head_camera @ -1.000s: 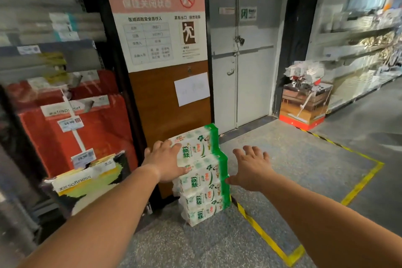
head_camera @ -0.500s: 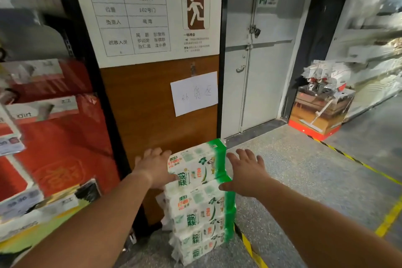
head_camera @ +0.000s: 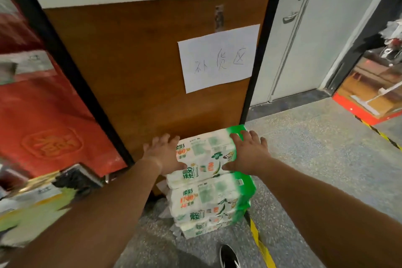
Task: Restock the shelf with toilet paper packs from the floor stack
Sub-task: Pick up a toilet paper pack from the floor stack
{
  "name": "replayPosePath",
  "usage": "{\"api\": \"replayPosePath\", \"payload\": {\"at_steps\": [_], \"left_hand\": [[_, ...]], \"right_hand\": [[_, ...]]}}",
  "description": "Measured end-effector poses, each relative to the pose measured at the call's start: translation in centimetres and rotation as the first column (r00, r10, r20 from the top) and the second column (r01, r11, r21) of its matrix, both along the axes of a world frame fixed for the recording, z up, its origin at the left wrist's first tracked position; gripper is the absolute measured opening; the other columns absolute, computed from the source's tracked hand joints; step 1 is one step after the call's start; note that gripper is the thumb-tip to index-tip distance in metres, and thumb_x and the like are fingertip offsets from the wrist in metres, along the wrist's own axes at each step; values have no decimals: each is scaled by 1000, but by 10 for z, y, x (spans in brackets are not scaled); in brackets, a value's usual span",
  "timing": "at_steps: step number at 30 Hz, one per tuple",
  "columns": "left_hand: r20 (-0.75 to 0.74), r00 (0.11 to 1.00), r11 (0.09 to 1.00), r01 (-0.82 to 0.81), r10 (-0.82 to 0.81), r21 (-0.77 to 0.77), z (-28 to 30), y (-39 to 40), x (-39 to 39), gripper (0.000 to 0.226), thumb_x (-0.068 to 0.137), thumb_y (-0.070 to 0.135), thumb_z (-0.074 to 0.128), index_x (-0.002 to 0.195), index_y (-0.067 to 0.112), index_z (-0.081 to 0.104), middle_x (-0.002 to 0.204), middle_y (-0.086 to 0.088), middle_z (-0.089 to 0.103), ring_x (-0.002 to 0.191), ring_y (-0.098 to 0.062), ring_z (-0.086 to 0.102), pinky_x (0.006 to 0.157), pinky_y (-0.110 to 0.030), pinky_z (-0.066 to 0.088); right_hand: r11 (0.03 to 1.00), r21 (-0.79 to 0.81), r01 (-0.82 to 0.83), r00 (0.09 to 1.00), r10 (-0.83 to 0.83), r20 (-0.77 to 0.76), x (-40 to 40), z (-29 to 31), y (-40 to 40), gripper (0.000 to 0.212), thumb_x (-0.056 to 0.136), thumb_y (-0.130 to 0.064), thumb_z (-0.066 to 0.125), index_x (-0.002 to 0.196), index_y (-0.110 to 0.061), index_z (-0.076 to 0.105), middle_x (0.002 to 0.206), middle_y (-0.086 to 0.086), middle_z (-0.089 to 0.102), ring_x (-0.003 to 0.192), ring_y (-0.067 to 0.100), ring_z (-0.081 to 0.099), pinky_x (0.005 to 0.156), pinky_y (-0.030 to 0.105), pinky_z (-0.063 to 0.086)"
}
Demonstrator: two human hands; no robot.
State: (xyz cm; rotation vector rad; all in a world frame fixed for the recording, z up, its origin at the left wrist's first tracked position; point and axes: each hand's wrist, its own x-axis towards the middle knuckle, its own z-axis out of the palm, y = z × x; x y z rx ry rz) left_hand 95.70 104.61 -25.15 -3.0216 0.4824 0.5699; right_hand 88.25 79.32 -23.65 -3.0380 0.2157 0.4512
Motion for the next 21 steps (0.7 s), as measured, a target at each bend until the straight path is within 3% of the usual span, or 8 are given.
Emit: {"api": "replayPosePath", "payload": {"at_steps": [4, 8, 12, 21], "left_hand": [[-33, 999, 994, 9, -5, 110, -39, -31, 49, 118, 75, 78, 67, 161, 28, 3, 169, -9, 6, 152, -37, 14, 117, -66, 21], [-87, 995, 984, -25, 41, 178, -83, -54, 86, 132, 71, 81, 67, 160, 27, -14, 169, -7, -14, 155, -38, -4, 119, -68, 11], [-153, 984, 979, -59, 90, 195, -122, -62, 110, 148, 62, 82, 73, 155, 29, -30, 165, -5, -31, 152, -36, -23, 118, -72, 0], [-240, 965, 981, -58, 102, 184, -176, -63, 134, 159, 54, 78, 82, 148, 34, -39, 158, -7, -43, 146, -36, -35, 112, -72, -12]], "right_hand": [[995, 29, -93, 992, 95, -88, 63, -38, -30, 112, 76, -79, 63, 159, -30, 6, 169, 11, 3, 154, 38, -1, 122, 60, 6], [972, 28, -231, 961, 233, -149, 120, -82, -56, 115, 77, -77, 64, 160, -30, 0, 169, 12, -9, 153, 41, -10, 120, 63, 1], [948, 21, -319, 930, 317, -184, 166, -123, -77, 124, 71, -78, 68, 160, -30, -5, 168, 12, -14, 152, 43, -14, 120, 64, -1], [872, 23, -489, 843, 479, -246, 222, -182, -92, 145, 59, -79, 75, 155, -33, -23, 161, 18, -32, 148, 43, -27, 116, 67, -11]]}}
